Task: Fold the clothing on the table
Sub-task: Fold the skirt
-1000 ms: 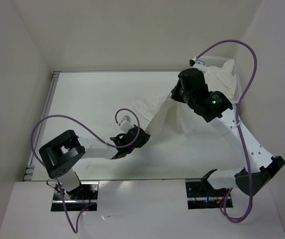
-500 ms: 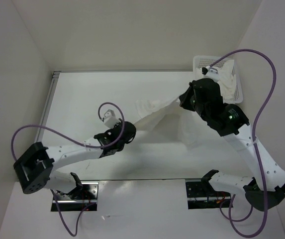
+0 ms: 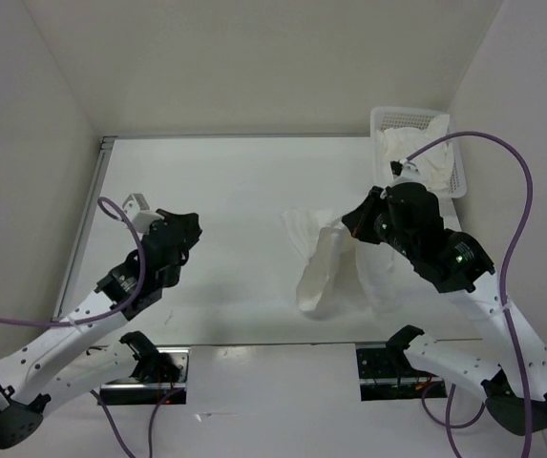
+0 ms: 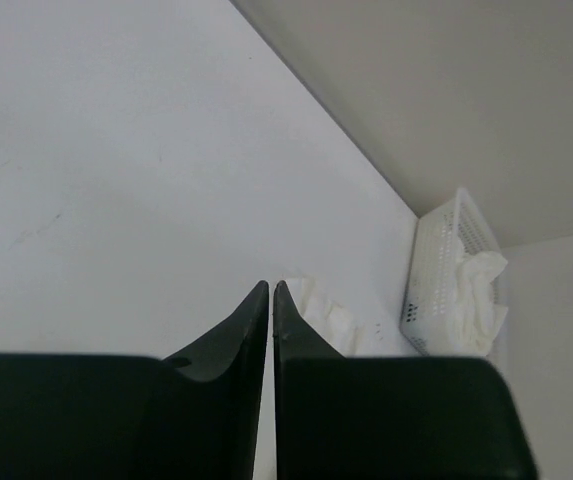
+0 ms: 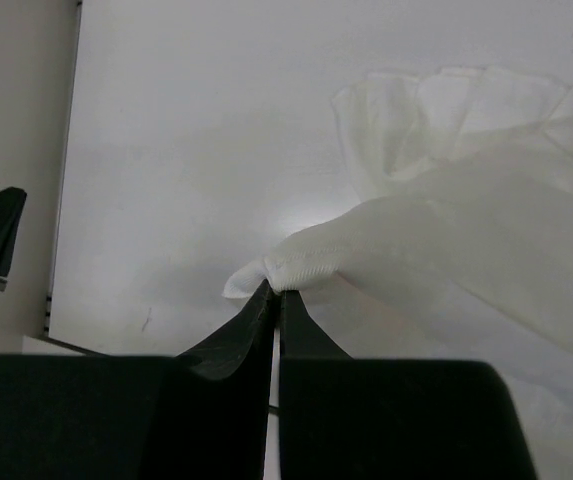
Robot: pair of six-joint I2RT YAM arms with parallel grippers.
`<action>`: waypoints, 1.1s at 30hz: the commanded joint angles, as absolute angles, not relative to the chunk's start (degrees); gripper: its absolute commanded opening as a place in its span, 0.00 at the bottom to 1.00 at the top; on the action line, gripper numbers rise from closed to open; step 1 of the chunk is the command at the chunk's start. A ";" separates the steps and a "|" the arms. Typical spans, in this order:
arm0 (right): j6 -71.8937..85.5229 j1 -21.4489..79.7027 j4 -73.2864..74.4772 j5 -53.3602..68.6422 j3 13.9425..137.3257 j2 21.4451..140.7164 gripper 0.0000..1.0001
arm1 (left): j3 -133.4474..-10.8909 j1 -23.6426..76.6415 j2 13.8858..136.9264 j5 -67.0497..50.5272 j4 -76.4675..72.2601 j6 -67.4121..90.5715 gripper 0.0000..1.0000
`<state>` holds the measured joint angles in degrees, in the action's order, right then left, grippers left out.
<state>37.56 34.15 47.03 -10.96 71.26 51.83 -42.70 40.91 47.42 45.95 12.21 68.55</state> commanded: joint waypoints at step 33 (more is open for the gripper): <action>23.20 43.94 66.87 -15.29 158.39 120.32 0.01 | -34.89 29.71 36.91 23.55 5.98 63.02 0.21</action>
